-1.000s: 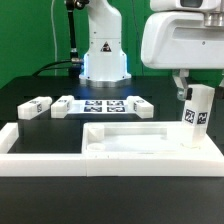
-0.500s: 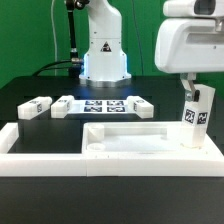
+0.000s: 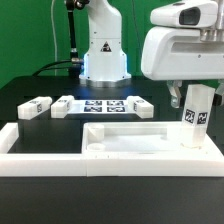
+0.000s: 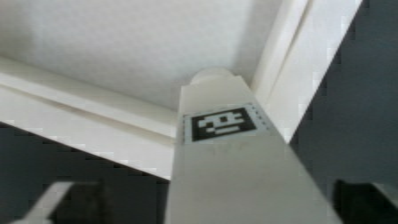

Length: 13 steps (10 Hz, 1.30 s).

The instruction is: Assemble desk

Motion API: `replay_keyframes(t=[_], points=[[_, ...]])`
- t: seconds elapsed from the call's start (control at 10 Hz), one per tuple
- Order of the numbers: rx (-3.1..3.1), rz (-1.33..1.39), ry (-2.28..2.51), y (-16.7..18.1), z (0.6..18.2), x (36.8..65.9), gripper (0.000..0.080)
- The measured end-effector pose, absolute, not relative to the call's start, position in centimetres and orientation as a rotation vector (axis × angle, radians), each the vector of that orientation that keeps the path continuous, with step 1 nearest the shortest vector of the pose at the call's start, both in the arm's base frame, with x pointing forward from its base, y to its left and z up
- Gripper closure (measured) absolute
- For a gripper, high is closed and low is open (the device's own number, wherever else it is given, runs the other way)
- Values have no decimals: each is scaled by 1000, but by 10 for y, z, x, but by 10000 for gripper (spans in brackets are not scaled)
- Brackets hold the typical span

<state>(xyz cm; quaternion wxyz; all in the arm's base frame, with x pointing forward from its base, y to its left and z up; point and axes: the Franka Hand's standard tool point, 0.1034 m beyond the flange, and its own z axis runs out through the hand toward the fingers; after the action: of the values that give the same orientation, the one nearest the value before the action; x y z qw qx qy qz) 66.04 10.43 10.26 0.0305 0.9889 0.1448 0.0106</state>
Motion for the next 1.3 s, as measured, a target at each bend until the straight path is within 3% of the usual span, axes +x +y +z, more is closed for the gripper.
replay_keyframes(t=[0.1,0.2,0.8,1.3], points=[[3048,32,445,104,102,660,346],[3048,32,445,104,102,660,480],[3086,48,33,103,101,661,509],[2939,26,-1185,100,100,662,509]])
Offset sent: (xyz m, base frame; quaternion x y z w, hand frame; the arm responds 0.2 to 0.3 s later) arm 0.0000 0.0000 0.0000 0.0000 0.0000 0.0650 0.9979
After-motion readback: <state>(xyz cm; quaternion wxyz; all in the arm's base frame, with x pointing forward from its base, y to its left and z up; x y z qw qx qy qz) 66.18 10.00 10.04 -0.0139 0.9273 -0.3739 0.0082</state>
